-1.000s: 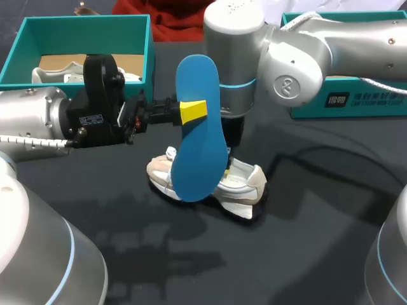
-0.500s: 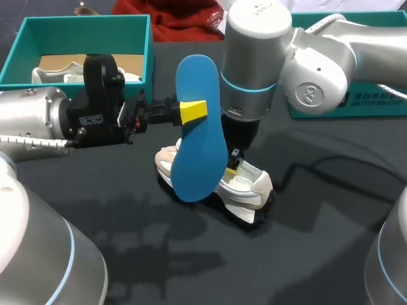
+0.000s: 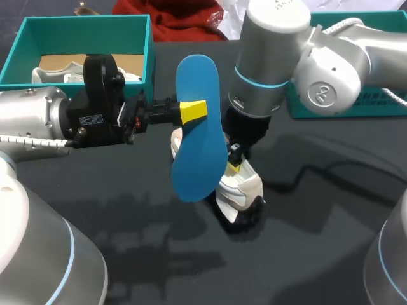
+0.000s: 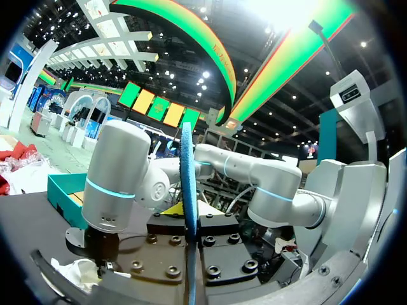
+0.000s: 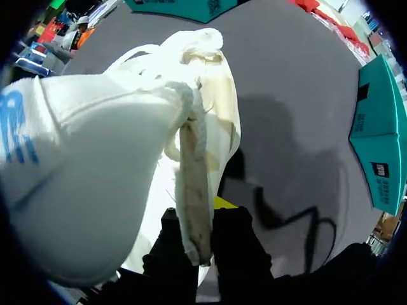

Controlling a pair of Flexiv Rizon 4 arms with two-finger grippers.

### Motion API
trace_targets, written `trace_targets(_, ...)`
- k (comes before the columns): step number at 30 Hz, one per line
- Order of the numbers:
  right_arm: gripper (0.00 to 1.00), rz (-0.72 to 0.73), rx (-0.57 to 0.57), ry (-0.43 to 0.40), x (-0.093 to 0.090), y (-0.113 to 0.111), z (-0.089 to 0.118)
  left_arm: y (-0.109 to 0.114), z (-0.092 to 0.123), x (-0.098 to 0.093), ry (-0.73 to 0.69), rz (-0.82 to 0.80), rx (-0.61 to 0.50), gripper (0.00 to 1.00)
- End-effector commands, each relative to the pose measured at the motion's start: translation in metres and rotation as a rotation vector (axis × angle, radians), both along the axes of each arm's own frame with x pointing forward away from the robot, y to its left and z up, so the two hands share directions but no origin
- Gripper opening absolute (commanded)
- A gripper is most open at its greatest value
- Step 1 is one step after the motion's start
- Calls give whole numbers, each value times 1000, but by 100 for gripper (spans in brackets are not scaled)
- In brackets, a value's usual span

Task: Take the shoe out of the shoebox, open the shoe tongue, remove and reinsert the insole, then place the shoe into the shoebox

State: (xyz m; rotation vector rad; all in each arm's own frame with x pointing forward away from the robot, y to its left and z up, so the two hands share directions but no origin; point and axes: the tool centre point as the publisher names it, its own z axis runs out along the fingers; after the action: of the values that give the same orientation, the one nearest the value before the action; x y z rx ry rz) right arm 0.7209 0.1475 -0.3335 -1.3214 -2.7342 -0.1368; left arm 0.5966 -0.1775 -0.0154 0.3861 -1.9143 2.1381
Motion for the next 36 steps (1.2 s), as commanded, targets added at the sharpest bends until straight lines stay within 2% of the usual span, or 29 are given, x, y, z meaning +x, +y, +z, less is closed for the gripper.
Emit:
trace_targets(1,0,-220,-26,-12,-9,-3,5,-7,6,-5,1,17,2,0)
trace_targets(10,0,-367,30,-55,-17,-11,4,-7,6,-5,1,17,2,0)
trace_targets(23,0,-403,47,-39,-19,-8,-9,-7,6,-5,1,17,2,0)
trace_targets(36,0,-436,59,-16,-17,-7,-35,-7,6,-5,1,17,2,0)
